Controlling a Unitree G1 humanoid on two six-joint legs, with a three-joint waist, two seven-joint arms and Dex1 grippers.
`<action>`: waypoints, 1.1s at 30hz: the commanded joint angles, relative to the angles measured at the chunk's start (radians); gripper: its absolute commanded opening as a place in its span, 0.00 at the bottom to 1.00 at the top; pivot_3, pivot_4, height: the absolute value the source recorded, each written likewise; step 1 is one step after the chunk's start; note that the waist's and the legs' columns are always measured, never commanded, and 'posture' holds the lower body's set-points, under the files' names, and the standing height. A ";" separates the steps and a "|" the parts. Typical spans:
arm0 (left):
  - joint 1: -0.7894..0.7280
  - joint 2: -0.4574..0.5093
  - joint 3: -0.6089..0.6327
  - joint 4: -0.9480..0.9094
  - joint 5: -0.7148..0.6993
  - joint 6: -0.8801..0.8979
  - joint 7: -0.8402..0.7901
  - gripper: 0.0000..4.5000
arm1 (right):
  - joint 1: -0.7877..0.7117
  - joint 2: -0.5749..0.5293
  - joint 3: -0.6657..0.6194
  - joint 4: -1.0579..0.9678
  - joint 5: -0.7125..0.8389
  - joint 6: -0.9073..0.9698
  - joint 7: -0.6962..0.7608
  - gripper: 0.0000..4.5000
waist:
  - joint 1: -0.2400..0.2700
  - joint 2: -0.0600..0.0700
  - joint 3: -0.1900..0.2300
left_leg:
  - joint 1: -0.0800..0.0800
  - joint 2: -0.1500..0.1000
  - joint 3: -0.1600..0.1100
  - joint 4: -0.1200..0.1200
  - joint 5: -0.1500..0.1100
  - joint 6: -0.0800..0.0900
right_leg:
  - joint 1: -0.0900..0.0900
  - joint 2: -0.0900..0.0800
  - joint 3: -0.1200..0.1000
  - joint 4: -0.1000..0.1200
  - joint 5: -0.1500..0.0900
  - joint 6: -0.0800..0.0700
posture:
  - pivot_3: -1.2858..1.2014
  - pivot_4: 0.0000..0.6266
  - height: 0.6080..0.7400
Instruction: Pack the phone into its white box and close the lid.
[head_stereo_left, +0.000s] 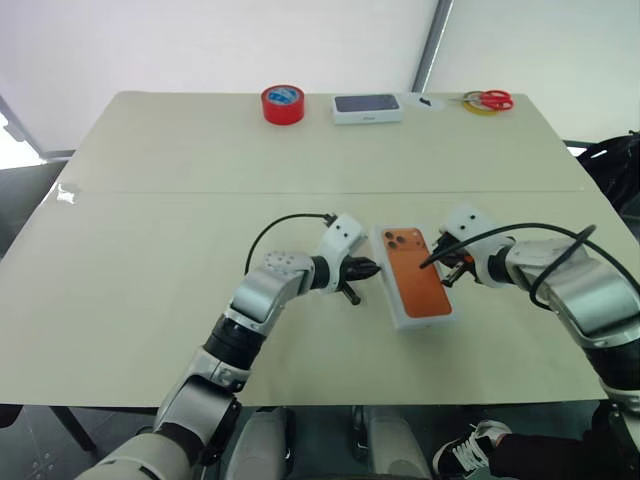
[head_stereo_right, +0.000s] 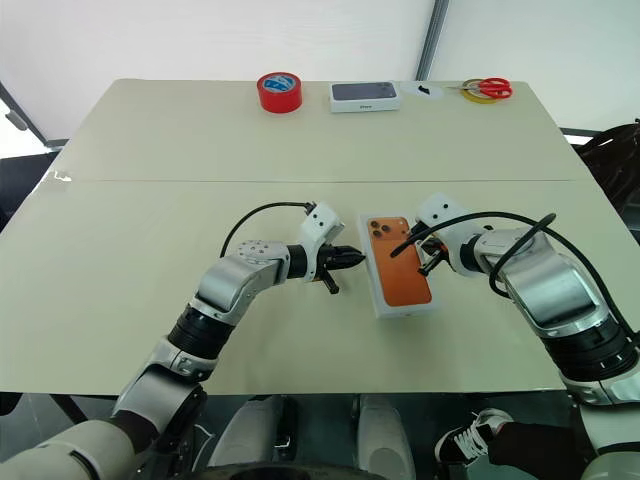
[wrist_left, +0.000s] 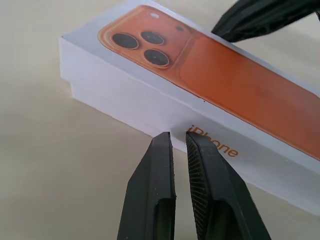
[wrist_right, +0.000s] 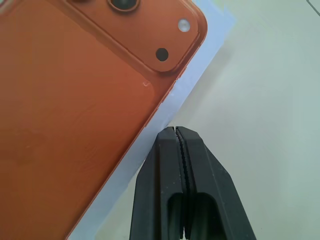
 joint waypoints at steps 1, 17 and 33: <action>-0.036 -0.028 0.009 -0.018 -0.022 -0.018 0.002 0.12 | -0.021 0.020 -0.008 -0.017 0.000 -0.036 0.025 0.01 | 0.000 0.000 0.000 | 0.000 0.000 0.000 0.000 0.000 0.000 | 0.000 0.000 0.000 0.000 0.000 0.000 | 0.52 0.24 0.97; -0.067 -0.036 0.098 -0.052 -0.075 -0.019 0.029 0.12 | 0.101 -0.099 -0.228 -0.179 0.120 -0.047 0.199 0.01 | 0.001 0.000 0.000 | 0.000 0.000 0.000 0.000 0.000 0.000 | 0.001 0.000 0.000 0.000 0.000 0.000 | 0.52 0.24 0.97; -0.042 0.015 0.040 -0.012 0.010 -0.109 0.050 0.12 | 0.306 -0.045 -0.289 -0.279 0.137 -0.084 0.075 0.01 | -0.001 -0.001 -0.002 | 0.003 0.000 -0.001 0.001 0.000 0.000 | 0.004 0.000 0.000 0.000 -0.002 -0.003 | 0.52 0.24 0.97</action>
